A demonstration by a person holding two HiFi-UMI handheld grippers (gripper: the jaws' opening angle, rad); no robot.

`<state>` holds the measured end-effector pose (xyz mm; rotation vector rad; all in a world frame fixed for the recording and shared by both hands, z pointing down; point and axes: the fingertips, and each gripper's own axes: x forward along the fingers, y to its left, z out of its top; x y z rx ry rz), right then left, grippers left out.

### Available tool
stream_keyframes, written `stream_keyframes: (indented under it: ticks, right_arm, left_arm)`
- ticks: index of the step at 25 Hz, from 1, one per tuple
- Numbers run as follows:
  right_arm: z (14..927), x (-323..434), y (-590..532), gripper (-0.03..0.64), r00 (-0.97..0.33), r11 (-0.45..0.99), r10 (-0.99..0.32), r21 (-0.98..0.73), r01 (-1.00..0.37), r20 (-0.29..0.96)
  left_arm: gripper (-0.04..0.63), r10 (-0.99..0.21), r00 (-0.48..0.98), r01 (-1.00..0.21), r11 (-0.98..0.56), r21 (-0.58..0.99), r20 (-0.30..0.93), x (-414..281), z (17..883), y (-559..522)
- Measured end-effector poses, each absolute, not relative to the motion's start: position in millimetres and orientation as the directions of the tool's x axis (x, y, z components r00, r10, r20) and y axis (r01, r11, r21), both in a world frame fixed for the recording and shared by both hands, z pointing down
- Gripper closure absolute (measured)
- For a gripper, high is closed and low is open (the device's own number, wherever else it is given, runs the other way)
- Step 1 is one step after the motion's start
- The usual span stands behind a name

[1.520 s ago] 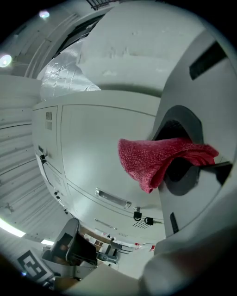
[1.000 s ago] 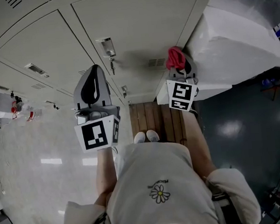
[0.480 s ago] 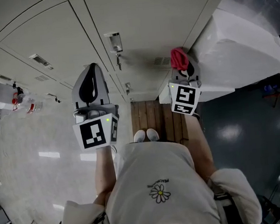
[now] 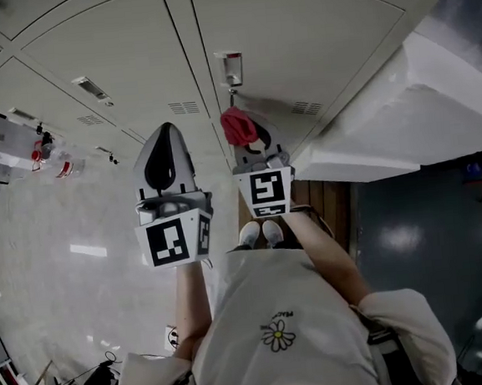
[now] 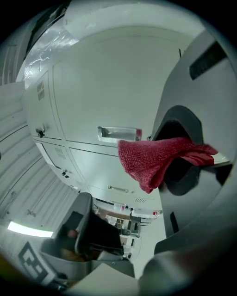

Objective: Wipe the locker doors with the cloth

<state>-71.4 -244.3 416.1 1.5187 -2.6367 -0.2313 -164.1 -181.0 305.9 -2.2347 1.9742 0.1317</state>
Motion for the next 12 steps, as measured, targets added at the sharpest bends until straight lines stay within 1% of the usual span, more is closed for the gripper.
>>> stream_keyframes:
  ticks: [2,7,9,12]
  right_arm:
    - [430,-88,-254,0.588,-0.486,0.482,-0.874,0.170,-0.860,0.017]
    - [452,-106,-276,0.588,-0.421,0.420,-0.906,0.246,-0.873,0.051]
    - [455,-109,-281,0.588,-0.414,0.413,-0.909,0.268,-0.870,0.057]
    - [457,-113,-288,0.588,-0.416,0.415,-0.907,0.279,-0.866,0.057]
  left_arm:
    - [0.578,-0.980,0.109,-0.993,-0.101,-0.053,-0.167,-171,308,-177]
    - [0.578,-0.989,0.072,-0.997,-0.066,-0.051,-0.131,-187,320,-170]
    - [0.578,-0.992,0.054,-0.997,-0.048,-0.053,-0.112,-192,324,-168]
    - [0.578,-0.990,0.047,-0.997,-0.039,-0.063,-0.130,-196,319,-169]
